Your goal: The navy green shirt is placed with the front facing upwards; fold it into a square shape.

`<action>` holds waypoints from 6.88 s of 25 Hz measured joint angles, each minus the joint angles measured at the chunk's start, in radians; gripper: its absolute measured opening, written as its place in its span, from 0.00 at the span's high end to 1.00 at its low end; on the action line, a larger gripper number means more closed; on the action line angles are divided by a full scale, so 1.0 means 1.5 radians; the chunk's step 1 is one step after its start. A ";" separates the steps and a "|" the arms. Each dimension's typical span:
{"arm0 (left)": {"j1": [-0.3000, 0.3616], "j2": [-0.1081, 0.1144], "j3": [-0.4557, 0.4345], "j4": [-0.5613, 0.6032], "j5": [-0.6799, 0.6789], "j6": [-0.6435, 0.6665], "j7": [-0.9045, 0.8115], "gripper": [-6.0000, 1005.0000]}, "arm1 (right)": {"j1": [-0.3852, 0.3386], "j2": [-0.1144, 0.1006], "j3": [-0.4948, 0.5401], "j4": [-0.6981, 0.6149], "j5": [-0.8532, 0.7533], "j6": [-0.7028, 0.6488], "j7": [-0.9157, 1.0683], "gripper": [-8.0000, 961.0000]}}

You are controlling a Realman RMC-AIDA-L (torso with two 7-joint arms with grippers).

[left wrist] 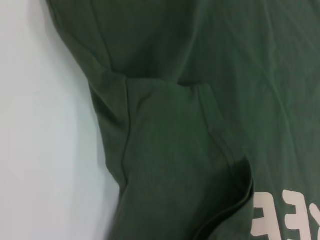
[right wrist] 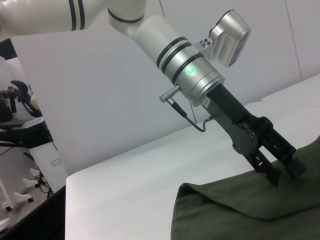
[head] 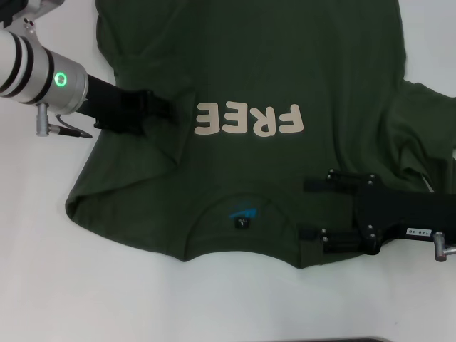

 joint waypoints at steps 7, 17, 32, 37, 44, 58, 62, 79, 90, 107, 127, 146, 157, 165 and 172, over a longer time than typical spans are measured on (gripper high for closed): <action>-0.004 -0.002 0.000 0.010 0.004 -0.001 -0.002 0.24 | 0.000 0.000 0.000 0.000 0.000 0.000 0.000 0.09; -0.015 -0.001 0.000 0.025 0.013 -0.011 -0.027 0.27 | -0.001 -0.001 0.000 0.000 0.000 0.000 0.000 0.09; -0.036 0.004 0.000 0.047 0.029 -0.013 -0.033 0.63 | -0.007 -0.001 0.000 0.000 0.000 0.000 0.000 0.09; -0.038 0.004 0.000 0.045 0.028 -0.006 -0.032 0.85 | -0.007 0.000 0.000 0.000 0.000 0.000 -0.002 0.09; -0.033 0.001 -0.006 0.005 -0.013 0.057 -0.017 0.99 | -0.008 0.000 0.000 0.000 0.000 0.002 -0.002 0.09; -0.063 -0.009 0.008 0.093 -0.105 0.014 0.038 0.99 | -0.004 0.001 0.000 0.000 0.000 0.009 -0.003 0.09; -0.070 -0.009 0.009 0.115 -0.121 0.004 0.062 0.97 | -0.004 0.001 0.000 0.000 0.000 0.011 -0.001 0.09; -0.014 0.014 -0.003 0.003 -0.179 0.079 0.108 0.49 | -0.002 0.001 0.066 -0.001 0.036 -0.064 0.042 0.09; 0.151 0.028 -0.077 -0.060 -0.346 0.272 0.611 0.21 | 0.002 -0.024 0.105 -0.008 0.064 -0.040 0.345 0.09; 0.265 0.003 -0.108 -0.067 -0.408 0.411 0.865 0.22 | -0.020 -0.144 0.132 -0.158 -0.107 -0.053 0.817 0.12; 0.268 -0.007 -0.107 -0.064 -0.416 0.444 0.860 0.22 | 0.004 -0.170 0.206 -0.249 -0.264 -0.028 0.922 0.16; 0.270 -0.008 -0.112 -0.053 -0.448 0.434 0.863 0.22 | 0.023 -0.175 0.209 -0.163 -0.289 0.123 0.989 0.16; 0.275 -0.009 -0.114 -0.043 -0.448 0.431 0.865 0.22 | 0.052 -0.176 0.215 -0.143 -0.288 0.129 1.043 0.16; 0.275 -0.009 -0.115 -0.044 -0.452 0.430 0.865 0.22 | 0.064 -0.173 0.209 -0.130 -0.291 0.149 1.054 0.16; 0.275 -0.009 -0.116 -0.044 -0.456 0.430 0.867 0.22 | 0.067 -0.166 0.208 -0.124 -0.291 0.176 1.055 0.16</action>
